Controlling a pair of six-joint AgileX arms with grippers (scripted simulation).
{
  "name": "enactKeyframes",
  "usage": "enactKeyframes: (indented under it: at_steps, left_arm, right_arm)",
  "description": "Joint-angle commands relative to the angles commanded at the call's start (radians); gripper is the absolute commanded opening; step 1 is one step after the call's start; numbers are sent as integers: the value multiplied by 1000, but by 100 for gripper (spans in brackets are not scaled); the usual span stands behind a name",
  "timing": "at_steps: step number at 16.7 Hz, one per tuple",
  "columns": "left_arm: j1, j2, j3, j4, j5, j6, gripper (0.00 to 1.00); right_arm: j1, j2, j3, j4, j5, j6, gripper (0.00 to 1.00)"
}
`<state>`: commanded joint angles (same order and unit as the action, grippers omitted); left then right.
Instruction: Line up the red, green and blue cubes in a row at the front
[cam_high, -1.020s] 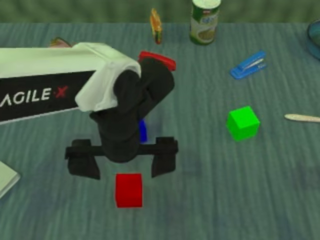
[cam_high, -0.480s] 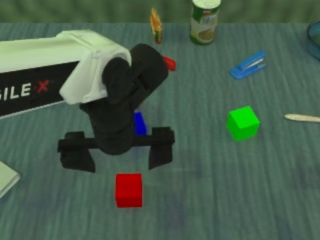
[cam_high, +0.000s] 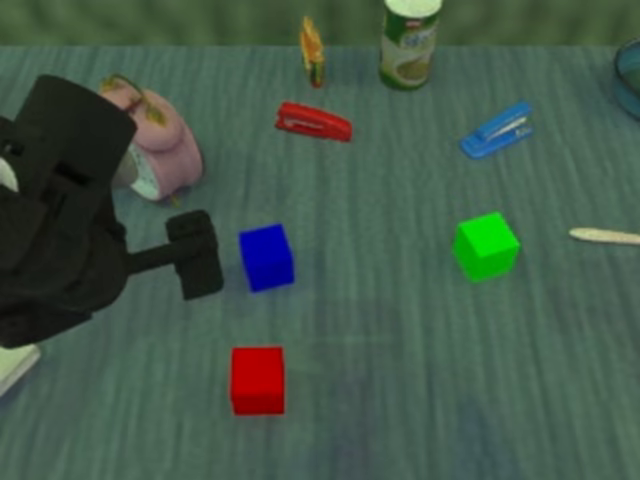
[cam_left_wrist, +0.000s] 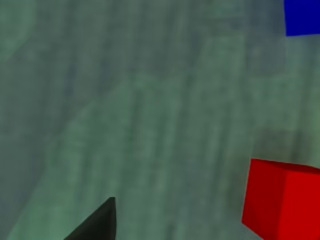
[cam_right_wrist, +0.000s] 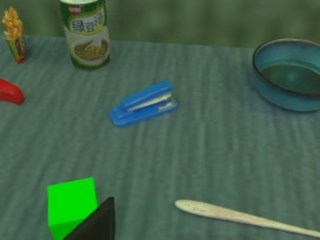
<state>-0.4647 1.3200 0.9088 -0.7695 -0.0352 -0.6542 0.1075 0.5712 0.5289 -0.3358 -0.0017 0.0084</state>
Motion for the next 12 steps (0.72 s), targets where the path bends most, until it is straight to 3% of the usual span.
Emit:
enactKeyframes:
  at_steps: [7,12]
  left_arm:
    - [263,-673,-490,340,1,218,100]
    - [395,-1028,-747,561,13,430,100]
  right_arm:
    - [124,825,626,-419,0,10,100]
    - [200,1300,1007,-679,1,16,100]
